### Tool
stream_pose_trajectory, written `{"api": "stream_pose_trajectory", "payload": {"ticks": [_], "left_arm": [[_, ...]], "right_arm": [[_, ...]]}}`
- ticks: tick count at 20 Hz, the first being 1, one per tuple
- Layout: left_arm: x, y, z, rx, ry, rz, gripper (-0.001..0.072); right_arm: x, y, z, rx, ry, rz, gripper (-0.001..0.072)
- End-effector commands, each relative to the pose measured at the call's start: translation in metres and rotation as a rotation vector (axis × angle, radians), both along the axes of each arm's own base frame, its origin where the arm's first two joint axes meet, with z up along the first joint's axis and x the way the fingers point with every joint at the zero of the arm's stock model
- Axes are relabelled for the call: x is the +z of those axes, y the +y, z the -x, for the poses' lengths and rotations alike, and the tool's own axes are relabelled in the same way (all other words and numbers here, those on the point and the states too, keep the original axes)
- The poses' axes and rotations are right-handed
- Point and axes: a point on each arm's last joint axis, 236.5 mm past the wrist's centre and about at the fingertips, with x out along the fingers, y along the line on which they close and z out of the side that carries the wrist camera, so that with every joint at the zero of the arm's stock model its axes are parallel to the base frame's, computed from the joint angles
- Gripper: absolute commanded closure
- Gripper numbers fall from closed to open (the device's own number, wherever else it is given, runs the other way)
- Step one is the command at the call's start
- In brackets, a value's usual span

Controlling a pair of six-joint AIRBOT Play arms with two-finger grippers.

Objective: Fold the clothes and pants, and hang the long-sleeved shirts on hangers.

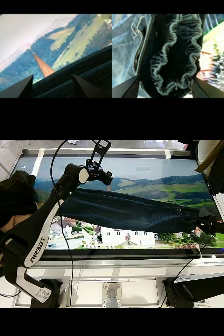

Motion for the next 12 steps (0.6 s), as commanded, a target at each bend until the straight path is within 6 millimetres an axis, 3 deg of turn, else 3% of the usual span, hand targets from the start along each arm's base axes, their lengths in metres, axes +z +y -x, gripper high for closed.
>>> {"api": "stream_pose_trajectory", "payload": {"ticks": [1,3,5,9,12], "left_arm": [[0.0,0.0,0.0,0.0,0.001,0.0,0.0159],[0.0,0.0,0.0,0.0,0.001,0.0,0.0159],[0.0,0.0,0.0,0.0,0.001,0.0,0.0159],[0.0,0.0,0.0,0.0,0.001,0.0,0.0159],[0.0,0.0,0.0,0.0,0.001,0.0,0.016]], "right_arm": [[0.014,-0.01,-0.003,0.025,-0.012,0.043,0.0032],[0.03,-0.02,-0.008,0.02,-0.022,0.064,0.0032],[0.031,-0.029,-0.01,0.001,0.018,0.093,0.0032],[-0.013,-0.027,0.011,0.081,0.236,0.215,0.0031],[-0.015,-0.015,-0.008,0.108,0.208,0.231,0.0031]]}}
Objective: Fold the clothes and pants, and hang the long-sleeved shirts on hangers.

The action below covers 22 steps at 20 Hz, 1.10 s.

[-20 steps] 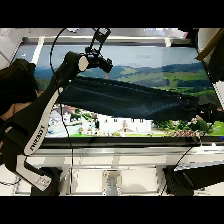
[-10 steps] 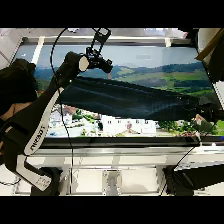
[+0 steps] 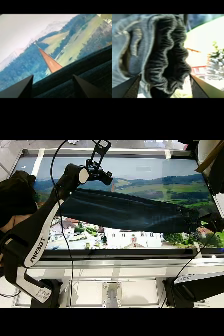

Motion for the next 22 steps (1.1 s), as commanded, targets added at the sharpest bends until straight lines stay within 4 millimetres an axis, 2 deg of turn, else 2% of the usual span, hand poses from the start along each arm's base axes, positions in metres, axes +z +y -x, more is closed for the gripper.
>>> {"api": "stream_pose_trajectory", "payload": {"ticks": [1,8,14,18,21,22], "left_arm": [[0.0,0.0,0.0,0.0,0.0,0.0,0.016],[0.0,0.0,0.0,0.0,0.001,0.0,0.016],[0.0,-0.001,0.0,-0.001,0.003,0.003,0.0161],[0.0,-0.001,0.0,-0.001,0.003,0.003,0.0161],[0.0,-0.001,0.0,-0.001,0.003,0.003,0.0161],[0.0,-0.001,0.0,-0.001,0.002,0.003,0.0162]], "right_arm": [[-0.011,0.003,-0.009,0.031,0.034,0.061,0.0031],[-0.018,-0.019,-0.003,-0.057,0.047,0.071,0.0033],[-0.049,0.002,-0.002,-0.027,0.083,-0.053,0.0033],[-0.049,0.012,-0.012,0.0,0.037,-0.091,0.0035],[-0.053,0.026,-0.013,0.032,0.04,-0.142,0.0091],[-0.051,0.03,-0.015,0.052,0.026,-0.149,0.0187]]}}
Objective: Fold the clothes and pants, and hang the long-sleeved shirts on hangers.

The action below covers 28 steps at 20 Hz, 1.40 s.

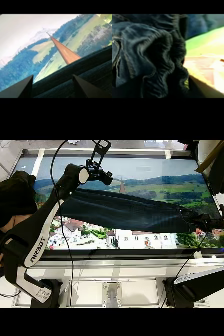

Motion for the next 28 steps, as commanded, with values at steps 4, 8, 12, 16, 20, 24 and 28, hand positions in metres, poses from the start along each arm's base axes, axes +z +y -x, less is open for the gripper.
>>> {"api": "stream_pose_trajectory", "payload": {"ticks": [4,8,12,16,20,24,28], "left_arm": [[0.0,-0.003,0.001,-0.004,0.0,0.0,0.0385],[-0.008,-0.036,0.015,-0.043,0.069,0.111,0.0693],[-0.064,-0.094,0.042,-0.108,0.246,0.204,0.0693],[-0.132,-0.16,0.09,-0.175,0.462,0.282,0.0693],[-0.182,-0.198,0.131,-0.218,0.586,0.278,0.0693],[-0.18,-0.189,0.122,-0.213,0.55,0.245,0.0693],[-0.13,-0.071,0.044,-0.02,0.437,0.148,0.0694]], "right_arm": [[0.026,0.023,-0.028,-0.001,-0.141,-0.121,0.0653],[0.108,0.051,-0.045,0.035,-0.358,-0.307,0.0654],[0.205,0.086,-0.062,0.057,-0.524,-0.363,0.0655],[0.214,0.16,-0.072,0.148,-0.374,-0.297,0.0655],[0.219,0.26,-0.08,0.336,-0.359,-0.315,0.0655],[0.213,0.334,-0.096,0.4,-0.382,-0.277,0.0655],[0.215,0.389,-0.103,0.43,-0.421,-0.264,0.0656]]}}
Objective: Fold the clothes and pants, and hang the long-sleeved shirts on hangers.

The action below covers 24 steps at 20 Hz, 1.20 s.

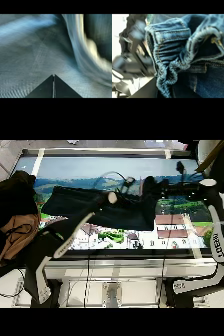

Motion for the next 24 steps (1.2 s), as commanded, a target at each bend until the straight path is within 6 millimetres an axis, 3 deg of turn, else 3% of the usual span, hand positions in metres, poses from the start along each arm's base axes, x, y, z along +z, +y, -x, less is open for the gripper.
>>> {"api": "stream_pose_trajectory", "payload": {"ticks": [1,4,7,9,11,12,13,14,17,18,20,22,24], "left_arm": [[0.038,0.108,-0.051,0.155,-0.043,-0.124,0.0693],[0.092,0.194,-0.072,0.283,-0.051,-0.109,0.0693],[0.13,0.245,-0.072,0.353,-0.069,-0.104,0.0693],[0.138,0.255,-0.062,0.351,-0.052,-0.118,0.0693],[0.133,0.257,-0.053,0.323,-0.026,-0.146,0.0692],[0.13,0.257,-0.05,0.305,-0.02,-0.16,0.0693],[0.129,0.257,-0.05,0.303,-0.015,-0.161,0.0693],[0.129,0.257,-0.05,0.304,-0.016,-0.161,0.0693],[0.13,0.257,-0.049,0.304,-0.016,-0.16,0.0693],[0.129,0.257,-0.048,0.301,-0.011,-0.163,0.0692],[0.126,0.258,-0.042,0.29,0.011,-0.174,0.0693],[0.126,0.259,-0.039,0.286,0.023,-0.18,0.0692],[0.127,0.262,-0.04,0.292,0.023,-0.18,0.0692]], "right_arm": [[0.002,0.055,-0.012,-0.01,-0.053,0.014,0.0657],[-0.006,0.097,-0.031,-0.072,-0.113,0.054,0.0657],[-0.042,0.137,-0.045,-0.134,-0.104,0.105,0.0657],[-0.085,0.168,-0.039,-0.12,-0.029,0.126,0.0656],[-0.124,0.198,-0.021,-0.072,0.06,0.128,0.0652],[-0.131,0.213,-0.012,-0.053,0.089,0.11,0.0564],[-0.131,0.227,-0.004,-0.035,0.098,0.091,0.0361],[-0.124,0.237,0.001,-0.018,0.083,0.074,0.0273],[-0.079,0.248,-0.001,0.074,-0.03,0.033,0.025],[-0.064,0.24,-0.005,0.107,-0.069,0.042,0.0251],[-0.047,0.193,-0.01,0.184,-0.109,0.132,0.0252],[-0.042,0.115,-0.015,0.179,-0.064,0.259,0.0253],[-0.054,0.029,-0.008,0.129,0.025,0.423,0.0252]]}}
